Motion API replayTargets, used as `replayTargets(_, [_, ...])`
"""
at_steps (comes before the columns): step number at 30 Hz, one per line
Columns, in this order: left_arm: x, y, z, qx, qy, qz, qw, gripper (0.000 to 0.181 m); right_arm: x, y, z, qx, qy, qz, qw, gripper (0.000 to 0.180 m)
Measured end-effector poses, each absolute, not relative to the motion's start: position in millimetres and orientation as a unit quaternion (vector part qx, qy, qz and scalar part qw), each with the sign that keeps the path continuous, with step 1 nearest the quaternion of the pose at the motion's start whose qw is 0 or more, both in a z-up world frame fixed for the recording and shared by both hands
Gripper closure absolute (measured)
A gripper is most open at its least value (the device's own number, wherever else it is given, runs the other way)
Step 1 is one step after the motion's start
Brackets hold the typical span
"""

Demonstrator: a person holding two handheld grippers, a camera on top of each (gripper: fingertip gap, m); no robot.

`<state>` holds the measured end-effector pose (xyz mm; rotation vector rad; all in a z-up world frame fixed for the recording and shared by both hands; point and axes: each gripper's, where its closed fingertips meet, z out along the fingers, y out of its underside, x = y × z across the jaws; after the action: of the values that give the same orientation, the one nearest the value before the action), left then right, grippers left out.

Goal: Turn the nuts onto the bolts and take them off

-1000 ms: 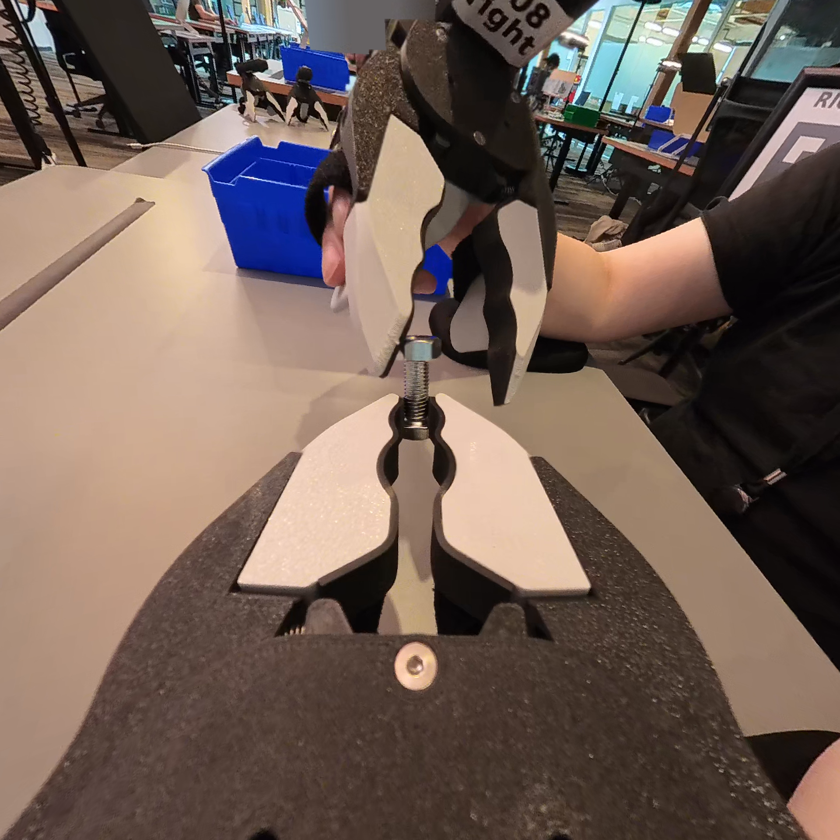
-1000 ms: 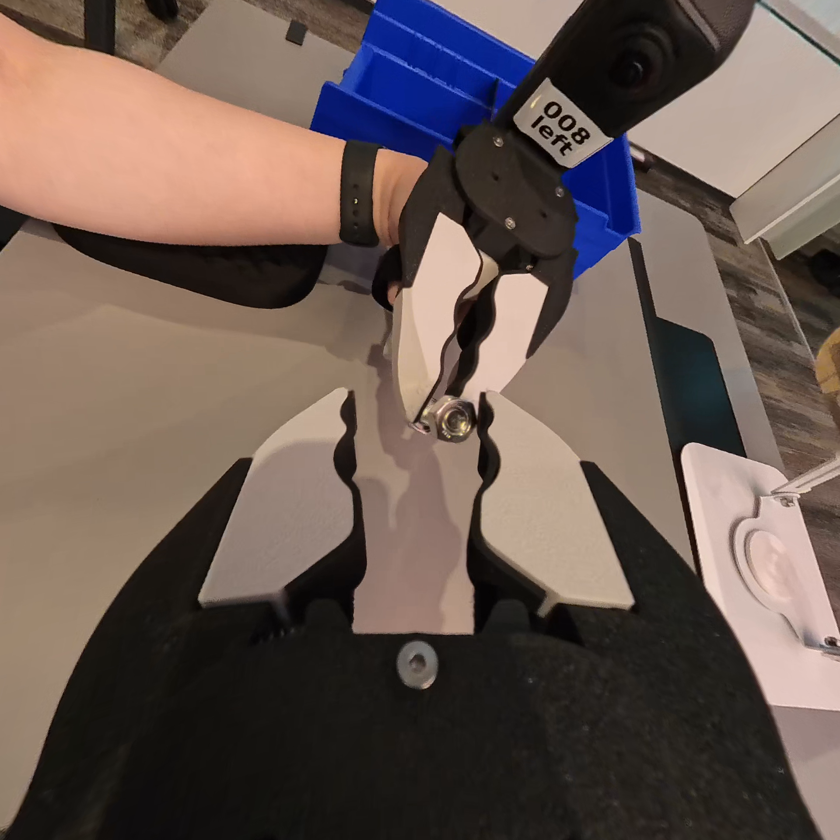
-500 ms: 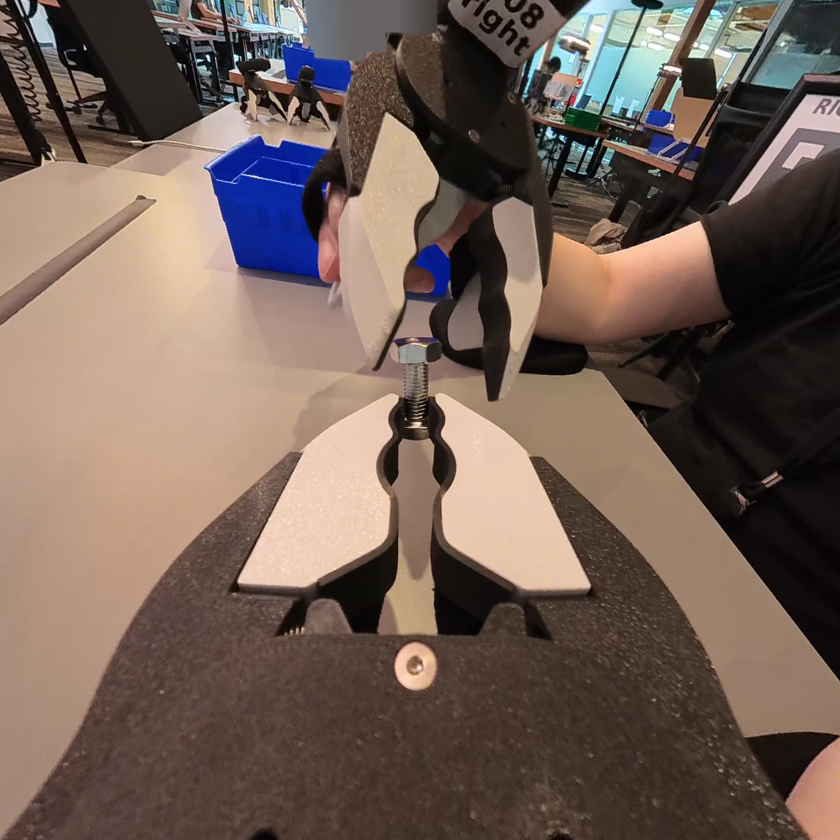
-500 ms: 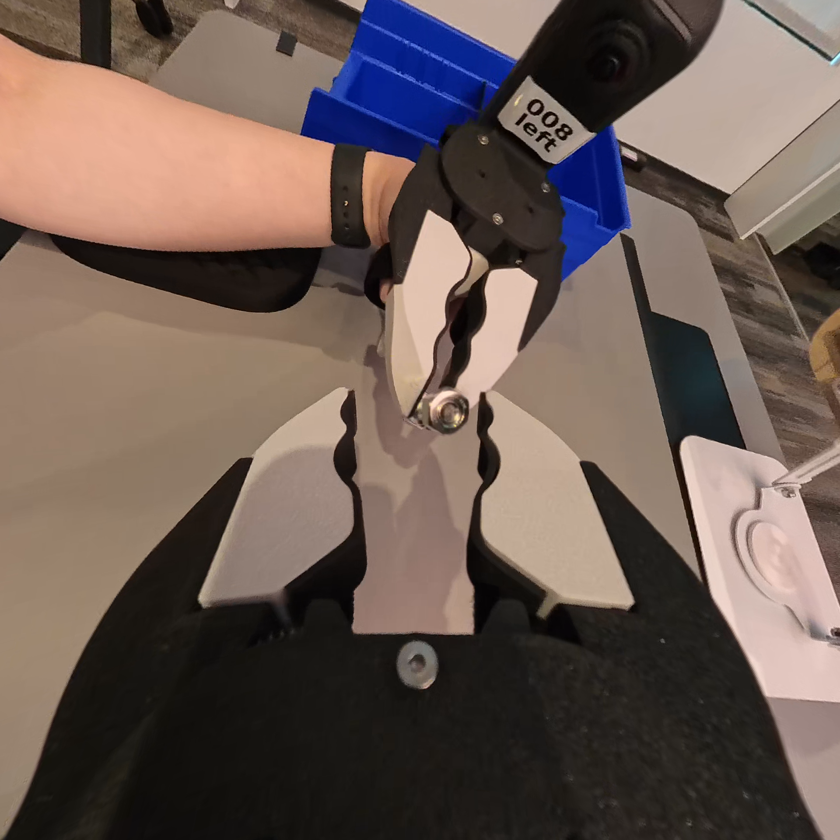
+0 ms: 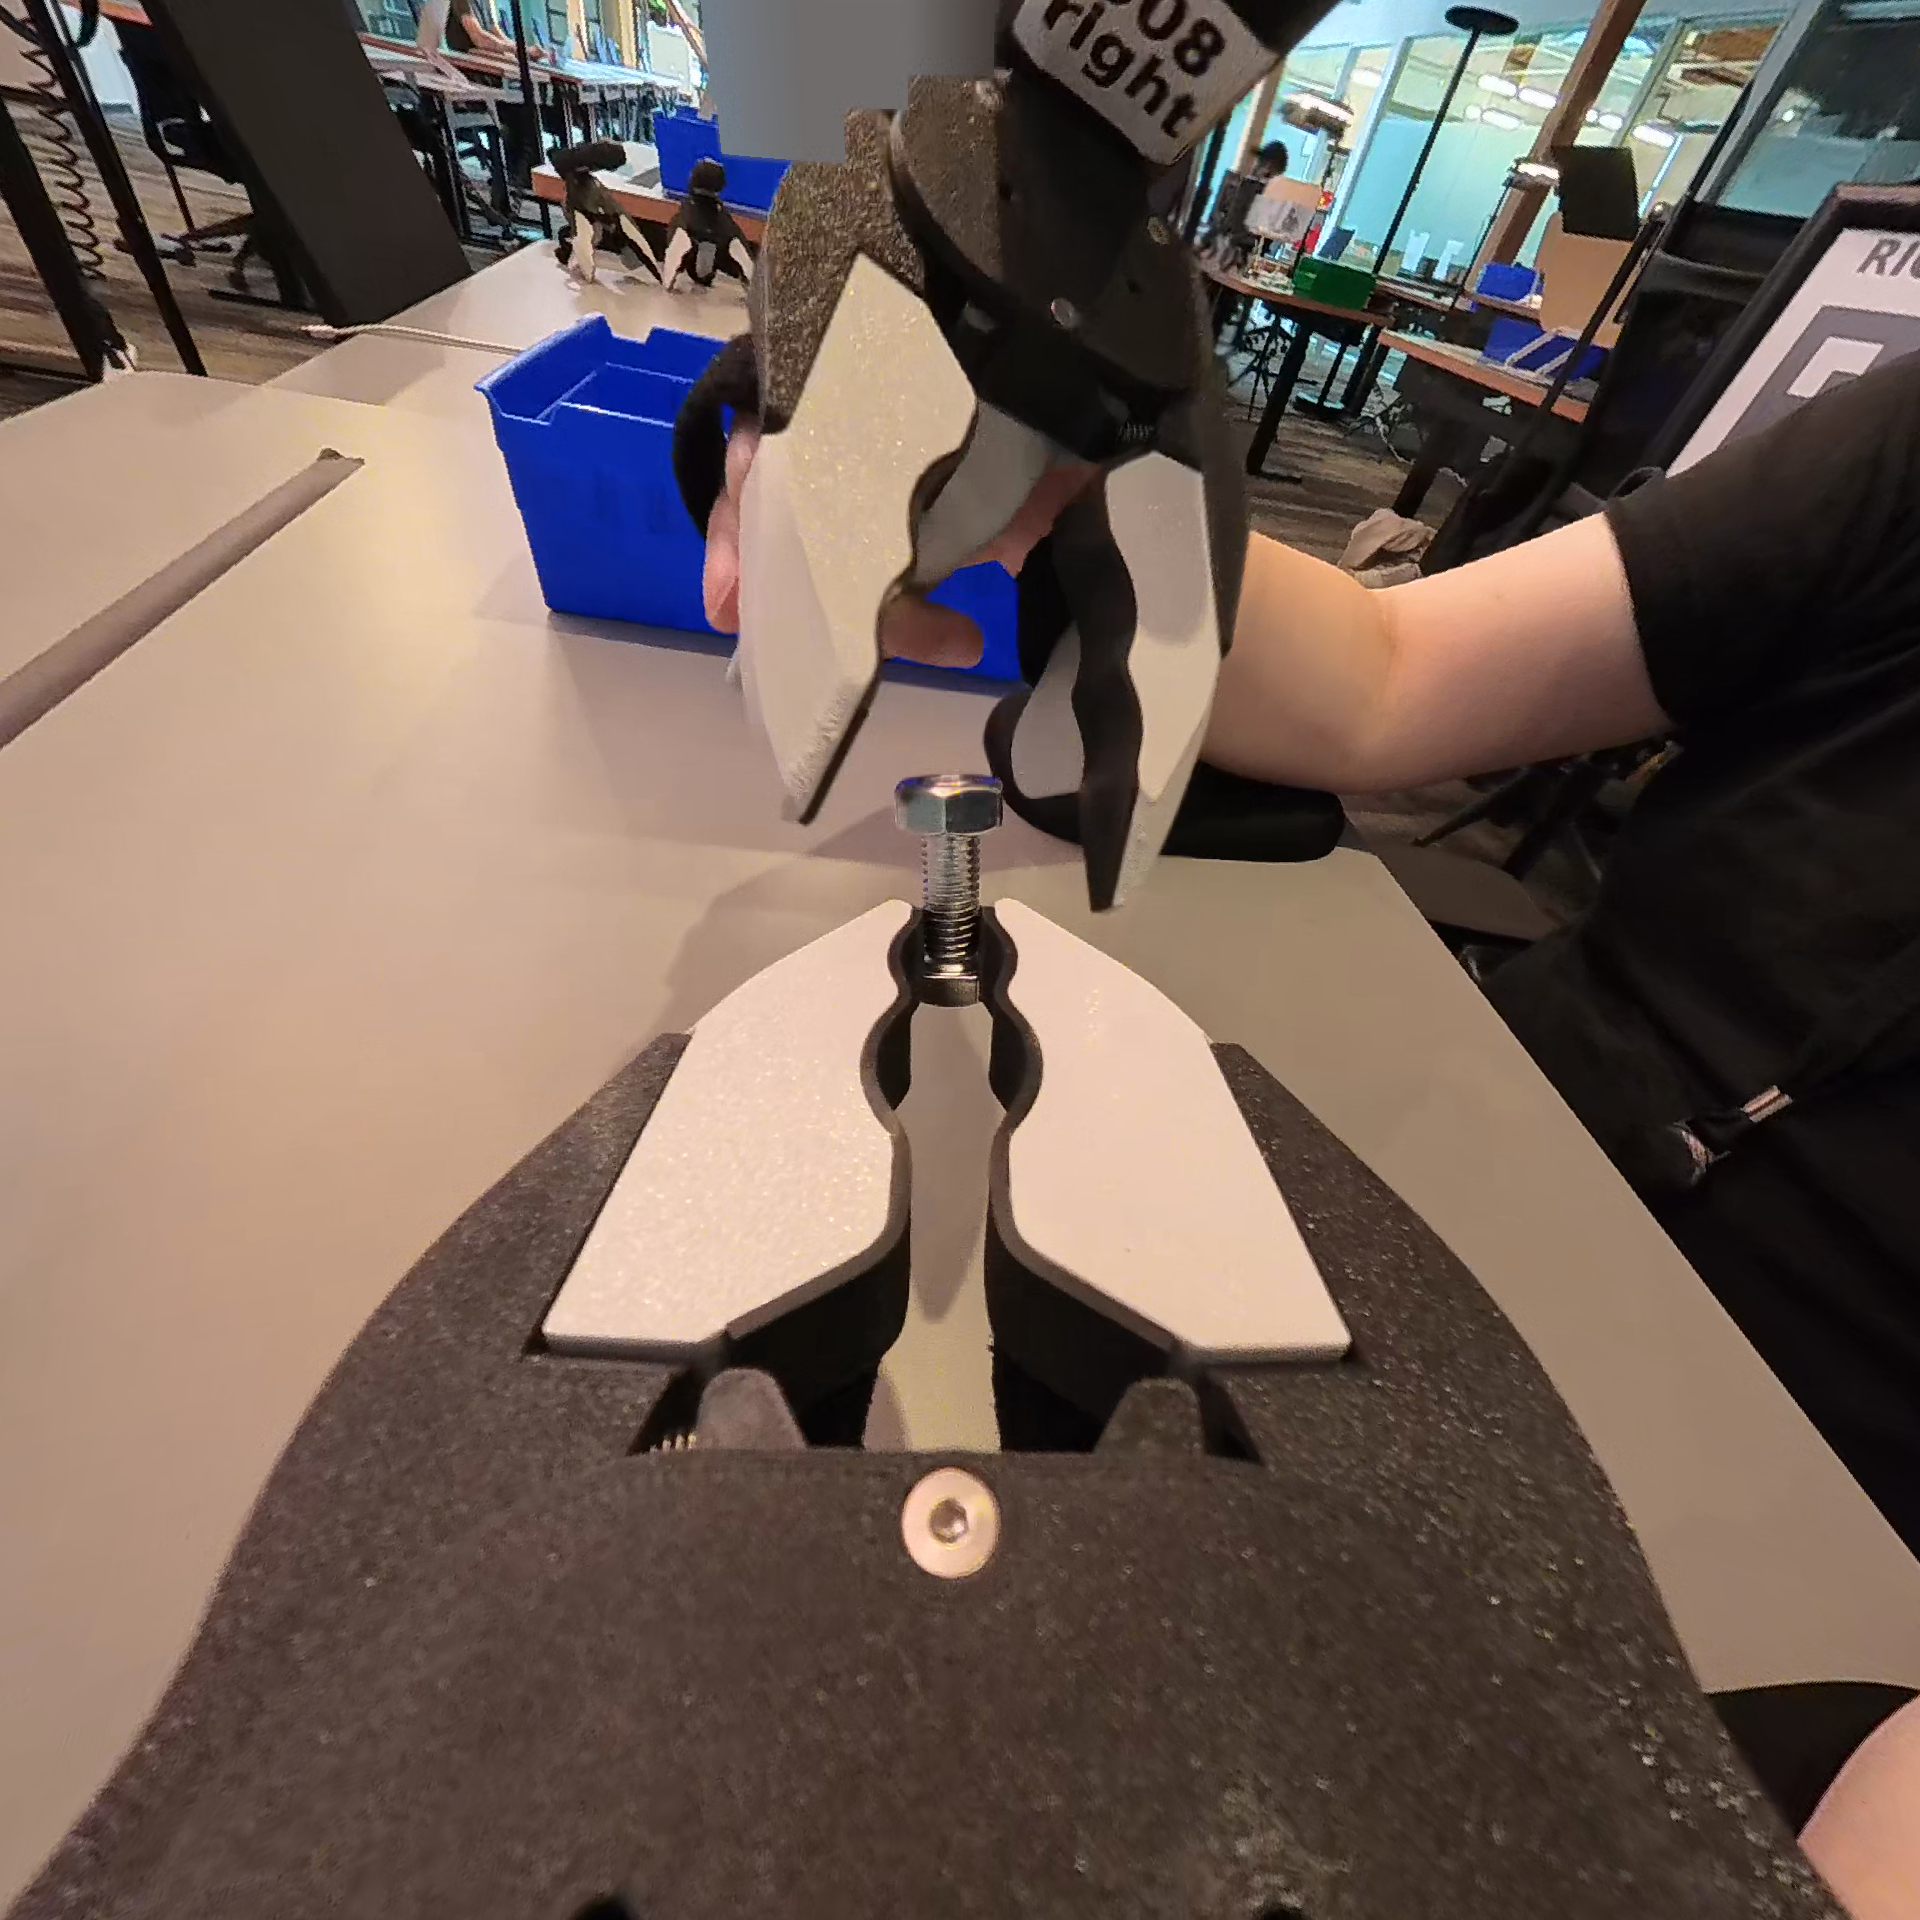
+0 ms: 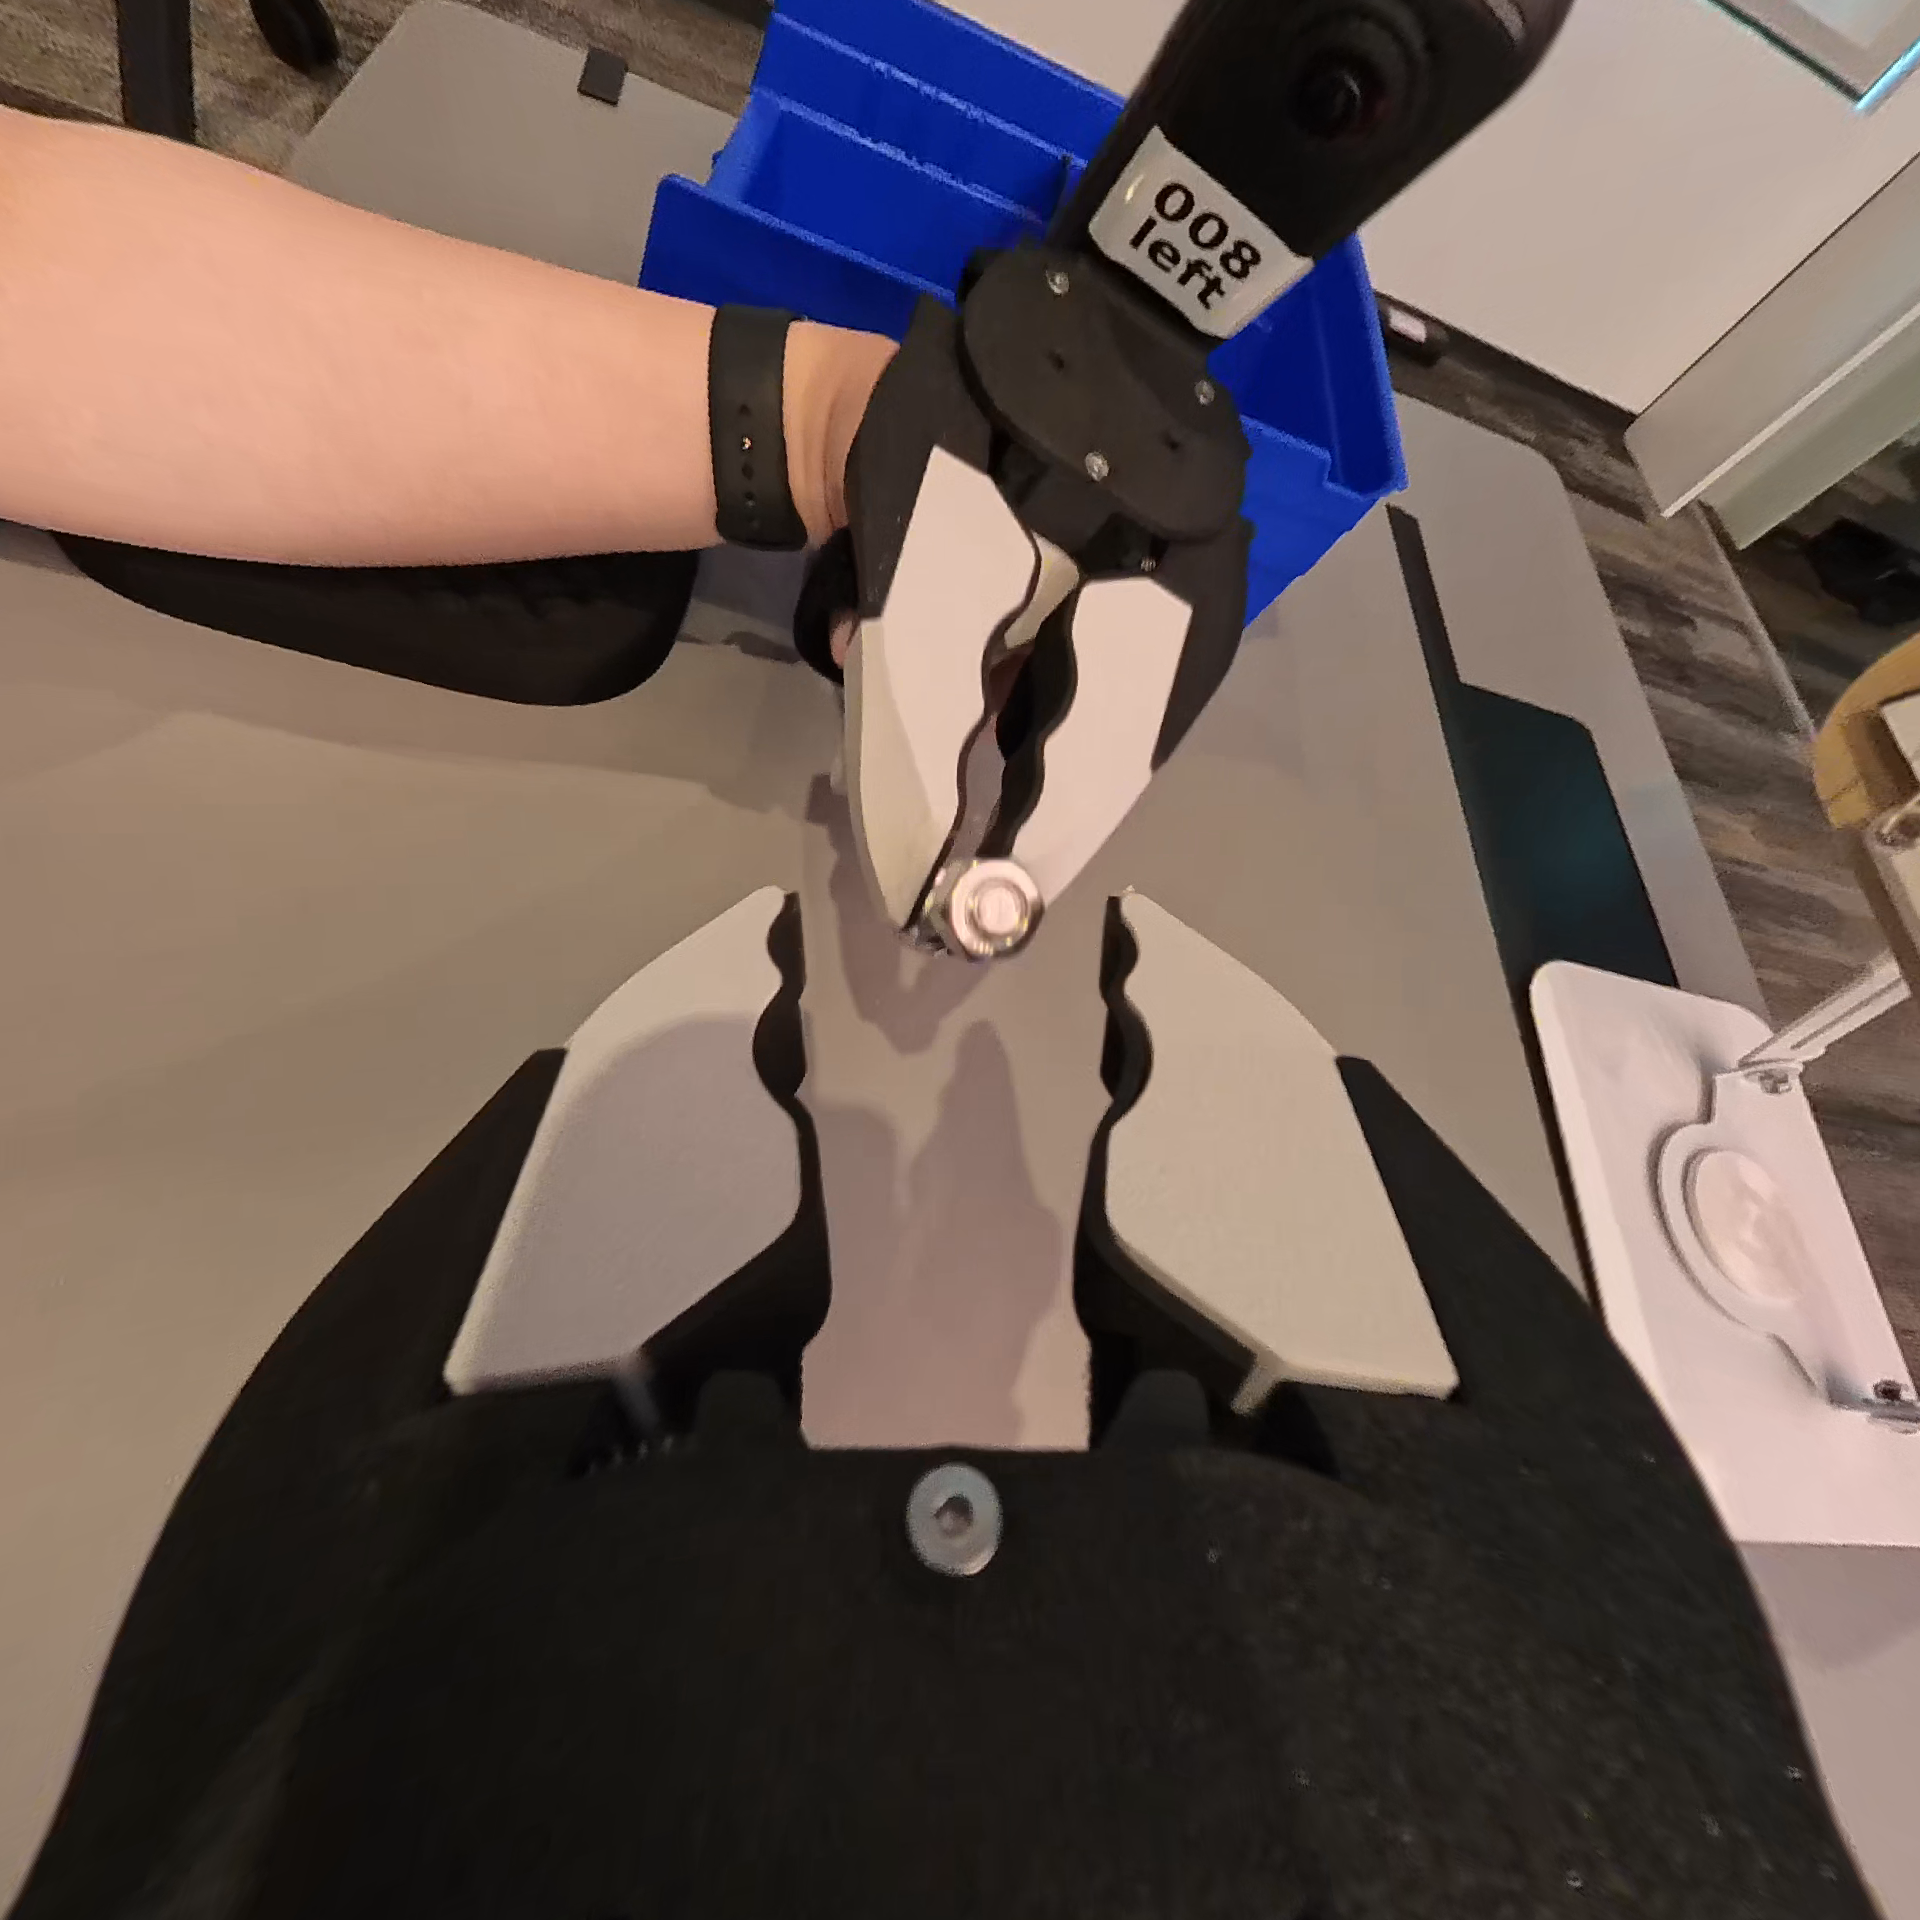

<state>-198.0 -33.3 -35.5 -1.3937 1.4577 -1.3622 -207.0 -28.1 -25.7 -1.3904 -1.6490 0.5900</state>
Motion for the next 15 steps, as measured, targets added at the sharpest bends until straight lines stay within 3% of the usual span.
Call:
replayTargets(7, [-202,-30,-32,-0.538,0.556,-0.521,0.361,0.172,-205,-34,-34,-0.560,-0.683,0.221,0.413,0.126])
replayTargets(10, [-204,-28,-27,-0.535,0.545,-0.530,0.368,0.172,-196,-37,-33,-0.566,-0.682,0.240,0.395,0.139])
replayTargets(15, [-200,-32,-30,-0.534,0.555,-0.529,0.357,0.171,-205,-30,-19,-0.556,-0.660,0.244,0.442,0.129])
